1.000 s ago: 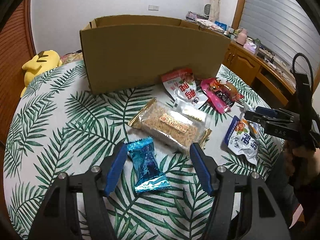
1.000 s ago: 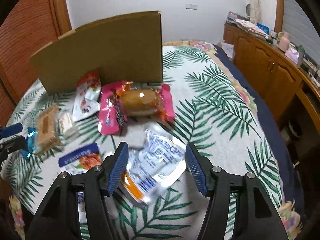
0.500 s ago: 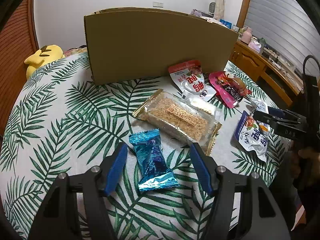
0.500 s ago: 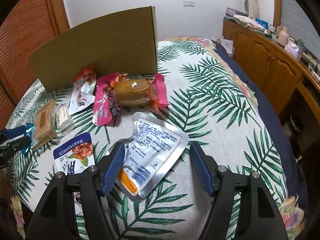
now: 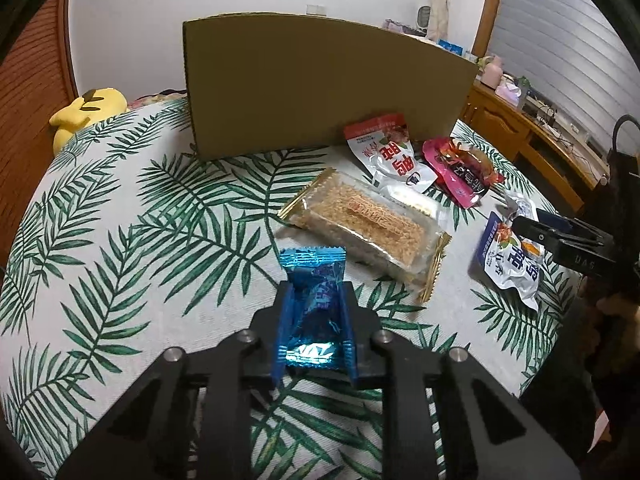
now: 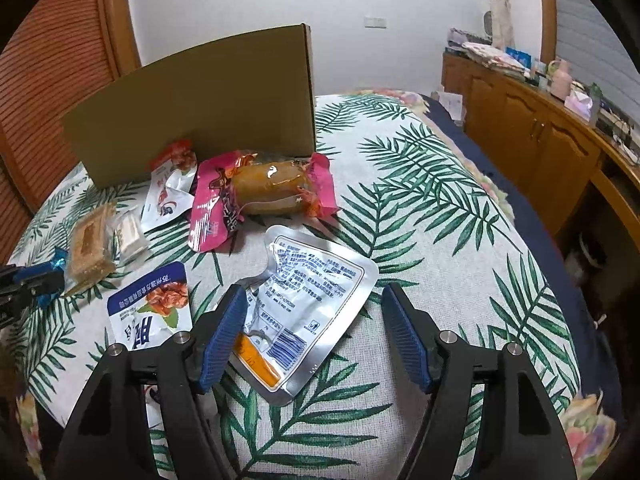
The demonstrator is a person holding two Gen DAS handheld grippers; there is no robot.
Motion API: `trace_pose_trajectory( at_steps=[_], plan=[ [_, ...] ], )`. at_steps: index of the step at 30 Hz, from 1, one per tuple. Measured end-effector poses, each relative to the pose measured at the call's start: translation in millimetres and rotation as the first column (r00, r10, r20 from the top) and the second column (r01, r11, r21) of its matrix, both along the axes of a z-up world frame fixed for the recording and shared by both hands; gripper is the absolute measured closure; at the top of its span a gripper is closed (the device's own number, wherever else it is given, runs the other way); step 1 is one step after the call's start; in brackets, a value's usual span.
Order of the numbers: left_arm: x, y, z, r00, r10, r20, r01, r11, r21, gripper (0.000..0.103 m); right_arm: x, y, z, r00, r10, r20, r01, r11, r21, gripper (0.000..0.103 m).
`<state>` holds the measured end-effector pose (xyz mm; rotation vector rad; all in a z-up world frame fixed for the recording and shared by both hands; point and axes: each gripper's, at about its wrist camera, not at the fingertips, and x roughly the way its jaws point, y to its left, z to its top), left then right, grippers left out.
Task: Organize snacks
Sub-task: 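Grasp the blue candy with left gripper while right grasps the silver pouch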
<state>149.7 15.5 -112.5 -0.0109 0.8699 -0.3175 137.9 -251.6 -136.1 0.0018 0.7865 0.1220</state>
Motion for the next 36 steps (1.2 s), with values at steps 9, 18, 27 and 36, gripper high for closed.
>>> trace_pose_trajectory(
  at_steps=[9, 18, 27, 36],
  plan=[
    [-1, 0, -2, 1.0, -0.006, 0.009, 0.006, 1.0, 0.024, 0.083, 10, -5, 8, 0.999, 0.018, -0.038, -0.015, 0.997, 0.078, 0.031],
    [0, 0, -1, 1.0, -0.012, 0.005, 0.012, 1.0, 0.018, 0.083, 26, 4, 8, 0.998, 0.005, -0.064, 0.0, 0.998, 0.067, 0.031],
    [0, -1, -2, 1.0, -0.01, 0.005, 0.01, 1.0, 0.019, 0.083, 10, -4, 21, 0.999, -0.022, -0.039, 0.027, 0.993, 0.112, 0.032],
    [-1, 1, -2, 1.0, -0.006, 0.005, 0.006, 1.0, -0.007, 0.083, 14, -4, 17, 0.992, -0.048, -0.119, 0.07, 0.98, 0.184, 0.032]
  ],
)
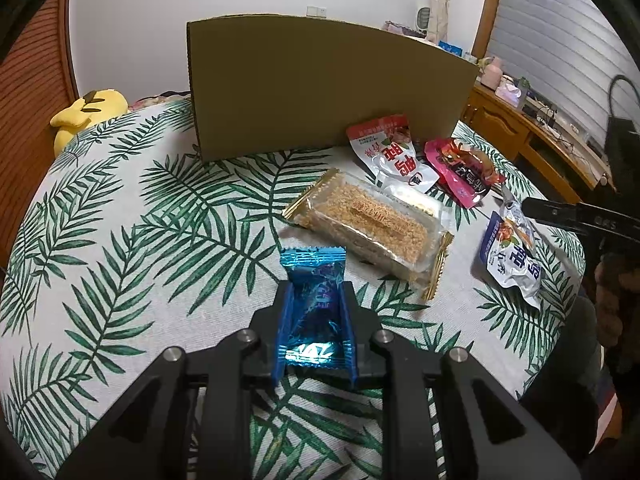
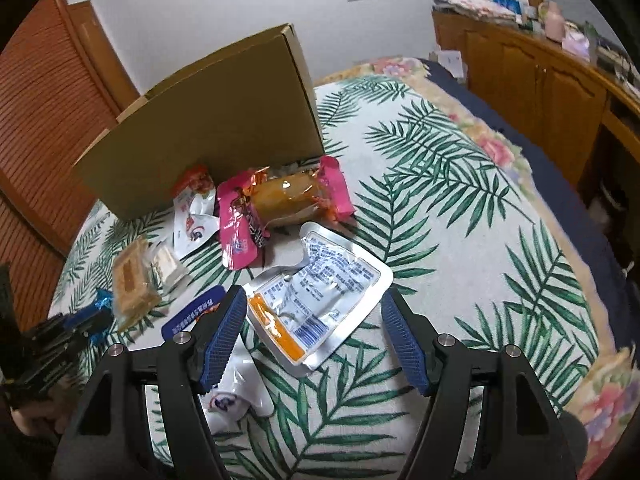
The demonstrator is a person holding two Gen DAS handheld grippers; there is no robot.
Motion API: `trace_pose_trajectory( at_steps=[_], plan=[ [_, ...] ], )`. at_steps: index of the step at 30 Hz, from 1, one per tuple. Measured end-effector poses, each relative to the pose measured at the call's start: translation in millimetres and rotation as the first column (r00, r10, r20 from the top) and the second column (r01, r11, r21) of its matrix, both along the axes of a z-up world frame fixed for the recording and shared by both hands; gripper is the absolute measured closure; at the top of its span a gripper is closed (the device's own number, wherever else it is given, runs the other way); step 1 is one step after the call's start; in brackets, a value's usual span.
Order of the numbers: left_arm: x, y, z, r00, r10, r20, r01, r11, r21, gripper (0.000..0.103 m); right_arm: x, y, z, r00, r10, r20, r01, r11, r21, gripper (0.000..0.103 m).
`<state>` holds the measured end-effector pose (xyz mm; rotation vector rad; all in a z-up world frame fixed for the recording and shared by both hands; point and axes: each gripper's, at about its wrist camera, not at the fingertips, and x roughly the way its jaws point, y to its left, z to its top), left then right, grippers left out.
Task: Organize snacks
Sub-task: 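Grasp the blue candy with left gripper while right grasps the silver pouch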
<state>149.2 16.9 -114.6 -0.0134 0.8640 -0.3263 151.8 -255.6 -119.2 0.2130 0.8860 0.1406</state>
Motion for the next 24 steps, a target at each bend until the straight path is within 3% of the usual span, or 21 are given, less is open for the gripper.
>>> trace_pose_trajectory(
  at_steps=[7, 18, 24],
  plan=[
    [-1, 0, 0, 1.0, -0.003, 0.005, 0.003, 1.0, 0.007, 0.083, 23, -1, -3, 0.998, -0.061, -0.021, 0.061, 0.998, 0.001, 0.033],
    [0, -2, 0, 1.0, -0.005, 0.009, 0.005, 1.0, 0.015, 0.083, 18, 14, -11, 0.999, -0.029, -0.018, 0.024, 0.974, -0.223, 0.034],
    [-1, -2, 0, 1.0, -0.004, 0.009, 0.004, 1.0, 0.015, 0.083, 8, 13, -15, 1.0, 0.004, -0.025, -0.011, 0.959, -0.284, 0.033]
  ],
)
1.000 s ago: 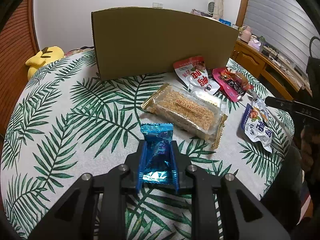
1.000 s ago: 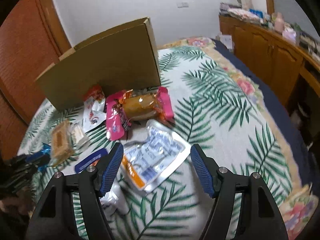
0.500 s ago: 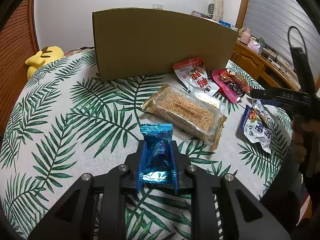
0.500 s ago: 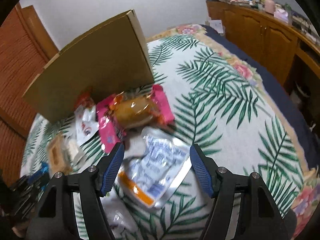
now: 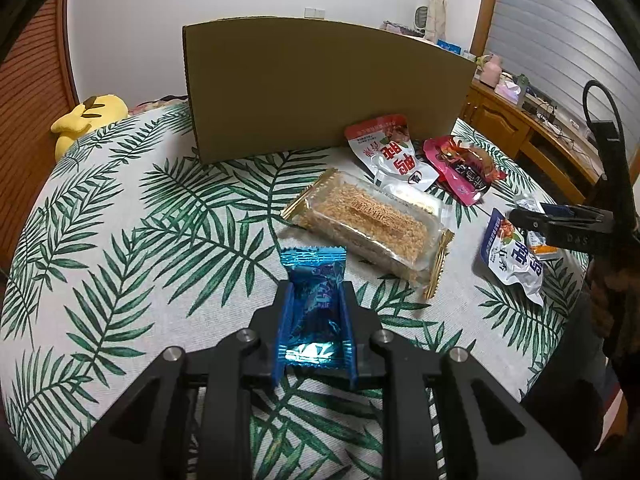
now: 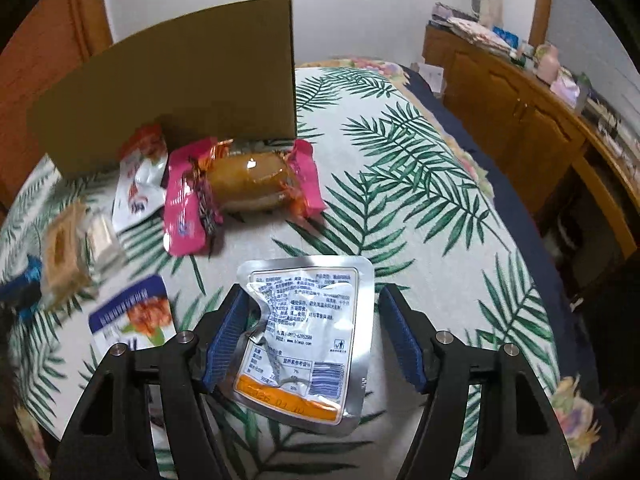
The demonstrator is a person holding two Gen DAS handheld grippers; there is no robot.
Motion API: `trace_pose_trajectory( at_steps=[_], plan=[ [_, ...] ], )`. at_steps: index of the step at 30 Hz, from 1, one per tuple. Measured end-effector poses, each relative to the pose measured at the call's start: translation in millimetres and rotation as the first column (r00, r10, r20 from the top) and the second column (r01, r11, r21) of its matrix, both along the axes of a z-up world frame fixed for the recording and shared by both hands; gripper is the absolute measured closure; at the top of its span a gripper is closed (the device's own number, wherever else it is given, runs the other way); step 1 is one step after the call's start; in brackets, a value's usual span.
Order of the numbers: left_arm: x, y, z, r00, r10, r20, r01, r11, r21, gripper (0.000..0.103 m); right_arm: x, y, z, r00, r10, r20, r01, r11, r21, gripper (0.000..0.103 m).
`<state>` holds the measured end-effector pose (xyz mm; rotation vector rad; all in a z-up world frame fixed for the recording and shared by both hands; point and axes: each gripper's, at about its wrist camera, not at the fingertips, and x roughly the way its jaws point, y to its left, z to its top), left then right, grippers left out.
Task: Organize snacks
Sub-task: 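Grasp the blue candy with left gripper while right grasps the silver pouch, then carry both held snacks over the box and open both grippers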
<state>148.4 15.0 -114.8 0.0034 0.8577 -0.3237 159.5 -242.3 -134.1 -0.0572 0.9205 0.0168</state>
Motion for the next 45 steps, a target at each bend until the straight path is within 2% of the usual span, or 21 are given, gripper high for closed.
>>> trace_pose_trajectory(
  at_steps=[6, 9, 18, 33, 45],
  plan=[
    [-2, 2, 1, 1.0, 0.009, 0.002, -0.009, 1.0, -0.022, 0.084, -1, -4, -1, 1.0, 0.027, -0.001, -0.027, 1.0, 0.015, 0.033],
    [-4, 1, 1, 1.0, 0.008, -0.003, -0.008, 0.999, -0.039, 0.084, -4, -5, 0, 0.999, 0.043, -0.002, -0.043, 0.999, 0.025, 0.044],
    [-8, -7, 15, 1.0, 0.008, 0.026, -0.007, 0.999, -0.045, 0.084, -11, -15, 9, 0.998, 0.061, 0.03, -0.063, 0.993, 0.095, 0.048],
    [4, -15, 84, 0.988, -0.011, 0.155, 0.023, 0.997, -0.076, 0.084, -15, 6, 63, 0.974, 0.141, 0.176, -0.151, 0.987, 0.048, 0.047],
    [52, -22, 117, 0.974, -0.035, 0.226, 0.057, 0.994, -0.095, 0.084, 4, 28, 98, 0.943, 0.217, 0.254, -0.233, 0.972, 0.034, 0.047]
  ],
)
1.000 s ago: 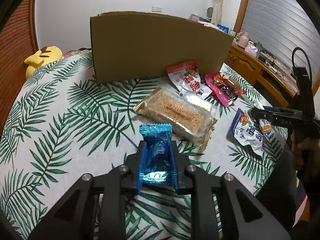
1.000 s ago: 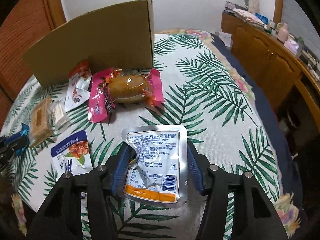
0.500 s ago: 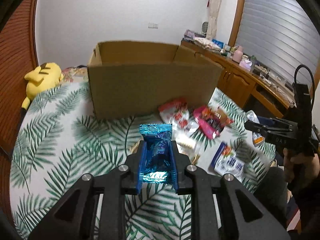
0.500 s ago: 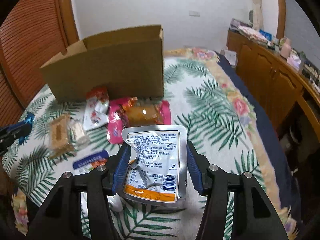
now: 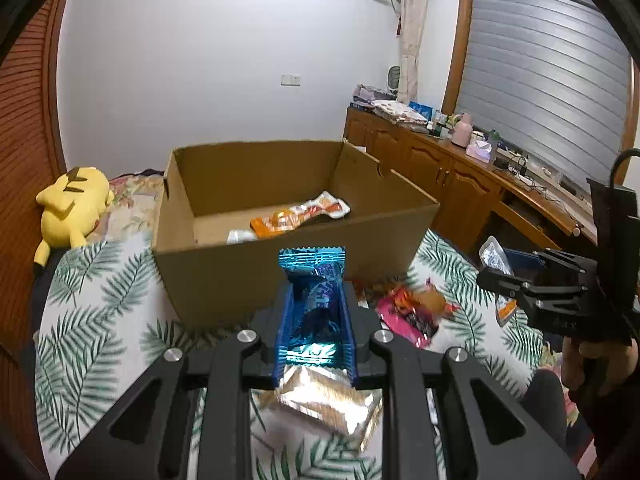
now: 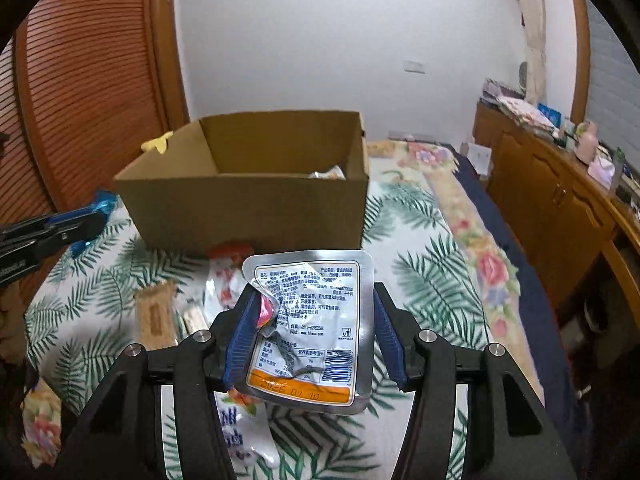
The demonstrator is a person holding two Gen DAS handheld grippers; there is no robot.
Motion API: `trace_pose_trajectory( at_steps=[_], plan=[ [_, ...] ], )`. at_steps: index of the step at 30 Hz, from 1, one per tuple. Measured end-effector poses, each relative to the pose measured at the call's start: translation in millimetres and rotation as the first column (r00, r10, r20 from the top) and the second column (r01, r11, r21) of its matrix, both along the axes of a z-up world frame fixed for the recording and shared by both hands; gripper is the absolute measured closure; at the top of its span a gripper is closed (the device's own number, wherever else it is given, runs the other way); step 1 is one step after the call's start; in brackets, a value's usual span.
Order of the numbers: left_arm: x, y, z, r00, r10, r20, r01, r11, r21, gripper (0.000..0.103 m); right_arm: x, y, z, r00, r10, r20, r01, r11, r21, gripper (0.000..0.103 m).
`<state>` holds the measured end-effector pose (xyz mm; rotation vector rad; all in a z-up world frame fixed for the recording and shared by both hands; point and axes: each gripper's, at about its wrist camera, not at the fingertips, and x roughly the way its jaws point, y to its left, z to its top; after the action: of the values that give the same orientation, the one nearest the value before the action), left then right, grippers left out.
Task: Organize snacks
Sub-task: 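Carry both held snacks over the box and open both grippers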
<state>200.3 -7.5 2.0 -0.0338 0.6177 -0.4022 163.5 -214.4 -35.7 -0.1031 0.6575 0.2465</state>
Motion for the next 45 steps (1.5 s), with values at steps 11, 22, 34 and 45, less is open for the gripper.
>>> trace_pose_trajectory(
  at_steps=[11, 22, 34, 45],
  plan=[
    [47, 5, 23, 0.998, 0.021, 0.063, -0.021, 1.0, -0.006, 0.084, 41, 30, 37, 0.991, 0.1, 0.088, -0.098, 0.995, -0.024, 0.047],
    [99, 19, 29, 0.995, 0.075, 0.066, -0.075, 0.997, 0.001, 0.084, 83, 57, 59, 0.973, 0.166, 0.159, -0.16, 0.986, -0.049, 0.047],
    [135, 13, 9, 0.998, 0.062, 0.011, -0.062, 0.998, 0.024, 0.083, 113, 82, 59, 0.967, 0.197, 0.162, -0.188, 0.98, -0.07, 0.047],
    [141, 4, -8, 0.998, 0.033, -0.052, -0.03, 0.998, 0.051, 0.082, 140, 91, 27, 0.979, 0.188, 0.082, -0.184, 0.982, -0.054, 0.047]
  ],
)
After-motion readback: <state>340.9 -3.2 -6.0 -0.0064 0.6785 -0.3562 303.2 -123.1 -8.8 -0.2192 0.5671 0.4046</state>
